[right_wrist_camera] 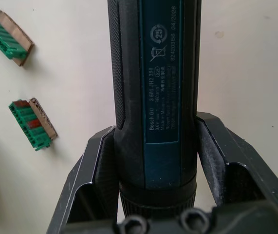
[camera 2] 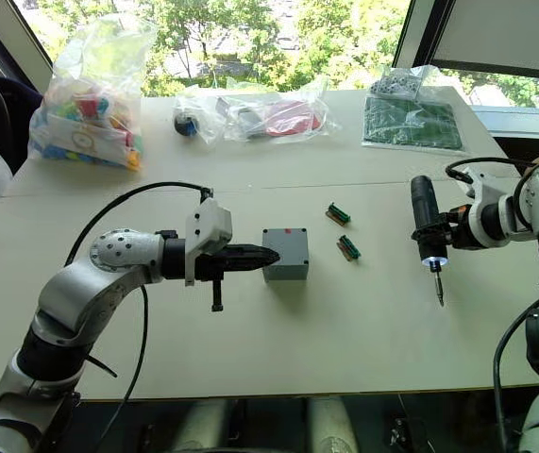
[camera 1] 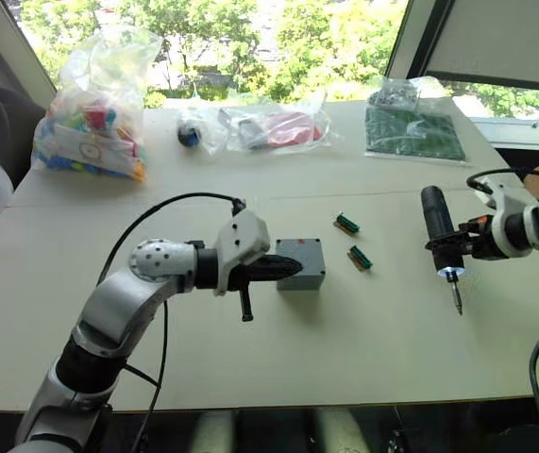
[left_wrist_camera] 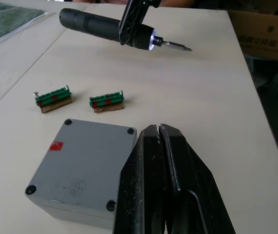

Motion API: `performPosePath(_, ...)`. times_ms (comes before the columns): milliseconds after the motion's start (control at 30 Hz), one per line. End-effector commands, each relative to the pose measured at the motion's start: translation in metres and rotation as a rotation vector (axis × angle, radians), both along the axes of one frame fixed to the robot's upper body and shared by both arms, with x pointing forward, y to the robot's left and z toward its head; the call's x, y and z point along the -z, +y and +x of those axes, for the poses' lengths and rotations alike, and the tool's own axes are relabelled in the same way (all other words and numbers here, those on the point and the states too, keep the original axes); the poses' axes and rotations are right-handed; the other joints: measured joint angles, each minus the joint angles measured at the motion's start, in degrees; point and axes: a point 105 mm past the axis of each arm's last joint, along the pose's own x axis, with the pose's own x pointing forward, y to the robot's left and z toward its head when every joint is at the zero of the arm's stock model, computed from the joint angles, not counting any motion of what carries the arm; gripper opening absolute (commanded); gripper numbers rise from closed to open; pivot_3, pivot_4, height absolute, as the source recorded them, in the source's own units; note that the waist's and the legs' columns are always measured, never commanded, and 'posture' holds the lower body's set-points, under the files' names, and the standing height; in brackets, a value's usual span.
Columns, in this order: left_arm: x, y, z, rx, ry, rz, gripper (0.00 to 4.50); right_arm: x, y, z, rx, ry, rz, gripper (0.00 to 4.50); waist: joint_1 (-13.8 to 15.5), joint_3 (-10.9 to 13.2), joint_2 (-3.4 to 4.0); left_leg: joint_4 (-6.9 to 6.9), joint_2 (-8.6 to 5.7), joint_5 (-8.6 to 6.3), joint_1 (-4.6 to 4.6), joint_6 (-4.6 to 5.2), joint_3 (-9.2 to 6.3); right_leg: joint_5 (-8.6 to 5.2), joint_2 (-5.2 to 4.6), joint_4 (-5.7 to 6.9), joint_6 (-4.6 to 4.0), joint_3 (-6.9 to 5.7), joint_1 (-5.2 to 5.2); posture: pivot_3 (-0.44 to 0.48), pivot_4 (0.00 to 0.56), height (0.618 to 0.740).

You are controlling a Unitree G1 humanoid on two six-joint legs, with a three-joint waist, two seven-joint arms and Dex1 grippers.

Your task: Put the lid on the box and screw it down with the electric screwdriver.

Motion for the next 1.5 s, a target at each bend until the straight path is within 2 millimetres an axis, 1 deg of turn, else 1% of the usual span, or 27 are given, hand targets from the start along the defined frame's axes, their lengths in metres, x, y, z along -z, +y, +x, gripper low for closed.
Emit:
performPosePath(33,-0.007,0.002,-0.001,-0.03,-0.034,-0.015,0.0,0.002,-0.005,0.009,0.005,-0.011,-0.02,1.91,0.1,0.0,-0.05,0.01,0.0,0.0,0.0,0.0,-0.01,0.0,0.01,0.01,-0.02,0.0,0.01,0.0,0.15,0.74)
performPosePath(167,-0.008,0.01,0.003,-0.091,-0.008,-0.043,0.0,0.01,-0.004,0.015,-0.022,0.01,-0.06,1.91,0.1,0.0,-0.04,0.12,-0.01,0.04,-0.02,-0.07,-0.01,0.07,0.0,0.03,0.0,0.01,0.04,0.0,0.15,0.74)
performPosePath(233,-0.006,0.012,0.002,-0.096,-0.006,-0.027,0.0,0.01,-0.007,0.016,-0.033,0.009,-0.077,1.91,0.1,0.0,-0.05,0.14,-0.02,0.04,-0.03,-0.07,-0.01,0.09,-0.02,0.03,0.03,0.01,0.04,0.0,0.15,0.74)
performPosePath(267,-0.004,0.014,0.001,-0.101,-0.002,-0.016,0.0,0.011,-0.006,0.016,-0.066,-0.002,-0.086,1.91,0.1,0.0,-0.04,0.14,-0.02,0.04,-0.03,-0.08,-0.01,0.09,-0.02,0.02,0.03,0.01,0.04,0.0,0.15,0.74)
performPosePath(400,0.002,0.017,-0.001,-0.108,0.018,0.006,0.0,0.018,-0.008,0.016,-0.086,0.017,-0.097,1.91,0.1,0.0,-0.04,0.09,-0.02,0.04,-0.01,-0.08,-0.02,0.09,-0.01,0.03,0.05,0.0,0.04,0.0,0.15,0.74)
performPosePath(467,0.002,0.019,0.0,-0.11,0.016,0.013,0.0,0.018,-0.009,0.016,-0.084,0.019,-0.105,2.89,0.1,0.0,-0.04,0.1,-0.02,0.04,0.0,-0.08,-0.02,0.1,-0.01,0.04,0.05,0.0,0.04,0.0,0.15,0.74)
performPosePath(500,0.002,0.02,0.002,-0.114,0.015,0.012,0.0,0.019,-0.011,0.016,-0.09,0.018,-0.116,3.12,0.1,0.0,-0.05,0.1,-0.02,0.05,0.01,-0.09,-0.02,0.1,-0.02,0.05,0.05,0.0,0.04,0.0,0.15,0.74)
performPosePath(600,0.001,0.022,0.006,-0.128,0.003,0.012,0.0,0.019,-0.014,0.015,-0.107,0.021,-0.138,4.11,0.2,0.0,-0.05,0.15,-0.02,0.08,0.09,-0.14,-0.02,0.1,-0.02,0.16,0.04,0.0,0.11,0.0,0.15,0.74)
performPosePath(633,0.001,0.023,0.007,-0.132,0.003,0.011,0.0,0.019,-0.014,0.015,-0.109,0.023,-0.14,4.37,0.2,0.0,-0.06,0.17,-0.02,0.09,0.12,-0.17,-0.02,0.09,-0.02,0.2,0.03,0.0,0.14,0.0,0.15,0.74)
performPosePath(733,0.002,0.027,0.013,-0.156,0.008,0.007,0.0,0.011,-0.015,0.014,-0.113,0.007,-0.138,4.44,0.2,0.0,-0.06,0.22,-0.03,0.1,0.21,-0.18,-0.02,0.09,-0.02,0.32,0.03,0.01,0.19,0.0,0.15,0.74)
performPosePath(800,0.001,0.031,0.017,-0.171,0.005,0.007,0.0,0.004,-0.018,0.018,-0.109,-0.03,-0.172,4.44,0.1,0.0,-0.05,0.22,-0.03,0.11,0.25,-0.19,-0.02,0.09,-0.02,0.38,0.03,0.01,0.19,0.0,0.15,0.74)
performPosePath(967,-0.002,0.043,0.031,-0.229,0.004,0.001,0.0,-0.029,-0.014,0.029,-0.17,-0.174,-0.225,4.44,-0.1,0.0,-0.04,0.21,-0.02,0.13,0.31,-0.23,-0.02,0.1,-0.01,0.46,0.04,0.01,0.18,0.0,0.15,0.74)
performPosePath(1033,-0.003,0.049,0.036,-0.257,0.006,-0.006,0.0,-0.045,-0.007,0.032,-0.231,-0.251,-0.235,4.44,-0.1,0.0,-0.05,0.2,-0.02,0.17,0.32,-0.3,-0.02,0.1,-0.01,0.46,0.04,0.01,0.18,0.0,0.15,0.74)
performPosePath(1100,-0.002,0.058,0.044,-0.301,0.018,-0.022,0.0,-0.066,0.005,0.035,-0.313,-0.362,-0.25,4.44,-0.1,0.0,-0.06,0.17,-0.02,0.18,0.32,-0.32,-0.03,0.09,-0.01,0.46,0.04,0.01,0.18,0.0,0.15,0.74)
performPosePath(1133,0.0,0.063,0.048,-0.324,0.03,-0.024,0.0,-0.074,0.019,0.034,-0.407,-0.44,-0.267,4.44,-0.1,0.0,-0.06,0.16,-0.02,0.18,0.32,-0.33,-0.03,0.09,-0.01,0.46,0.04,0.01,0.18,0.0,0.15,0.74)
performPosePath(1167,0.003,0.067,0.051,-0.337,0.041,-0.023,0.0,-0.075,0.032,0.029,-0.496,-0.463,-0.28,4.44,0.0,0.0,-0.07,0.16,-0.02,0.19,0.32,-0.33,-0.03,0.09,-0.01,0.46,0.05,0.01,0.18,0.0,0.15,0.74)
performPosePath(1233,0.008,0.069,0.056,-0.363,0.014,-0.005,0.0,-0.074,0.066,0.018,-0.659,-0.546,-0.239,4.44,0.1,0.0,-0.16,0.08,-0.01,0.19,0.32,-0.33,-0.09,0.08,0.01,0.45,0.07,-0.01,0.17,0.0,0.15,0.74)
performPosePath(1267,0.01,0.07,0.061,-0.393,0.01,-0.01,0.0,-0.071,0.081,0.013,-0.706,-0.585,-0.212,4.44,0.1,-0.1,-0.21,0.07,0.0,0.19,0.32,-0.34,-0.12,0.06,0.03,0.46,0.09,-0.03,0.18,0.0,0.15,0.74)
performPosePath(1300,0.012,0.071,0.067,-0.441,-0.009,-0.015,0.0,-0.07,0.097,0.006,-0.772,-0.661,-0.191,4.44,0.2,-0.1,-0.22,0.05,0.02,0.19,0.33,-0.34,-0.15,0.07,0.03,0.45,0.09,-0.05,0.18,0.0,0.15,0.74)
performPosePath(1333,0.012,0.072,0.074,-0.497,-0.065,-0.018,0.0,-0.068,0.113,-0.003,-0.851,-0.742,-0.173,4.44,0.3,-0.1,-0.26,0.05,0.01,0.19,0.33,-0.34,-0.15,0.07,0.02,0.45,0.1,-0.05,0.19,0.0,0.15,0.74)
performPosePath(1367,0.011,0.071,0.077,-0.531,-0.142,-0.022,0.0,-0.054,0.121,-0.012,-0.893,-0.715,-0.167,4.44,0.4,0.0,-0.28,0.09,0.01,0.2,0.32,-0.35,-0.16,0.07,0.01,0.46,0.1,-0.05,0.21,0.0,0.15,0.74)
performPosePath(1400,0.016,0.067,0.075,-0.511,-0.157,-0.021,0.0,-0.039,0.128,-0.022,-0.935,-0.673,-0.163,4.44,0.6,0.0,-0.28,0.13,0.0,0.21,0.29,-0.37,-0.16,0.08,-0.01,0.46,0.11,-0.06,0.21,0.0,0.15,0.74)
performPosePath(1433,0.023,0.062,0.071,-0.463,-0.118,-0.019,0.0,-0.026,0.132,-0.027,-0.939,-0.626,-0.142,4.44,0.7,0.0,-0.29,0.11,-0.01,0.22,0.29,-0.4,-0.16,0.09,-0.05,0.46,0.13,-0.05,0.21,0.0,0.15,0.74)
performPosePath(1500,0.034,0.056,0.069,-0.405,-0.027,-0.02,0.0,-0.011,0.14,-0.04,-0.967,-0.566,-0.086,4.44,0.8,0.0,-0.29,0.14,-0.08,0.28,0.28,-0.49,-0.14,0.1,-0.13,0.46,0.13,-0.05,0.23,0.0,0.15,0.74)
